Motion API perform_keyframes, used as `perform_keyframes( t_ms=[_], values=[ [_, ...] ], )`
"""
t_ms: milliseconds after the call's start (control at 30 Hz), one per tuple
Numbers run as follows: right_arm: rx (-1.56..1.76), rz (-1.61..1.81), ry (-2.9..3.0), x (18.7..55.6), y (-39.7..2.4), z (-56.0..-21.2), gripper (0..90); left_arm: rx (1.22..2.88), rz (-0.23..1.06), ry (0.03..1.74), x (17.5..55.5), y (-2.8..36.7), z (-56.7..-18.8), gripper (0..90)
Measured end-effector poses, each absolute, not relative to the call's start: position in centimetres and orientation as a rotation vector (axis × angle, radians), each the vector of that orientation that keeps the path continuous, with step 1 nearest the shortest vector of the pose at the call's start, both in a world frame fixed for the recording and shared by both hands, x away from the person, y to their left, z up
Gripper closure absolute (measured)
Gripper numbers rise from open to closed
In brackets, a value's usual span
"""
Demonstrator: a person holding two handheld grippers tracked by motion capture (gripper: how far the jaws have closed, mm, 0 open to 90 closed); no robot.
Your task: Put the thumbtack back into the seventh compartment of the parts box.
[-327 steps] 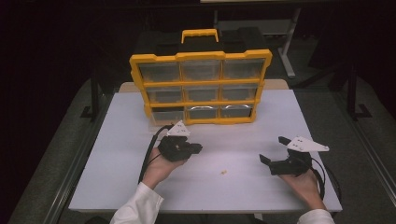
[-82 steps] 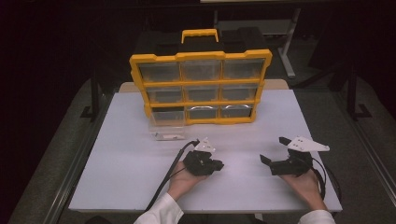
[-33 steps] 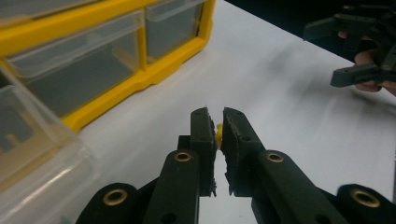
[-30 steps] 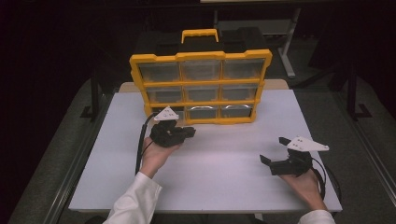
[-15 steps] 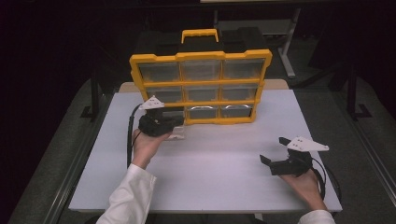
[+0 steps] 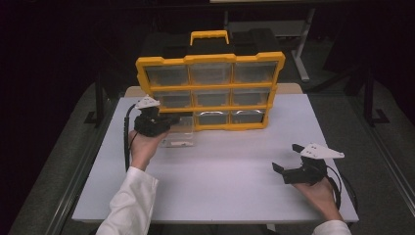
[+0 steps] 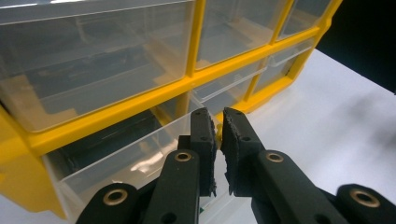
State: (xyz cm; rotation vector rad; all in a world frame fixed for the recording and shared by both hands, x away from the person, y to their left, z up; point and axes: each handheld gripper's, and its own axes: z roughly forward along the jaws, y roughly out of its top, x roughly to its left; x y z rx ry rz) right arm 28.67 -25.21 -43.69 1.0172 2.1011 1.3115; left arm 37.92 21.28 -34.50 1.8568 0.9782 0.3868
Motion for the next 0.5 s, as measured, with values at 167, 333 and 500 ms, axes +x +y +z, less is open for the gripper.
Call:
perform_keyframes(
  t_ms=[167, 333, 500],
  values=[
    [1.017, 1.312, 2.101, 28.7, -25.2, -43.7, 0.0, 1.836, 0.37, 0.985, 38.1, 21.7, -34.6, 70.1],
    [1.02, 1.312, 2.102, 28.7, -25.2, -43.7, 0.0, 1.795, 0.374, 0.956, 37.4, 21.9, -34.3, 35.4],
    [1.02, 1.314, 2.1, 28.6, -25.2, -43.7, 0.0, 1.748, 0.339, 0.924, 36.9, 22.4, -34.3, 9.5]
  ],
)
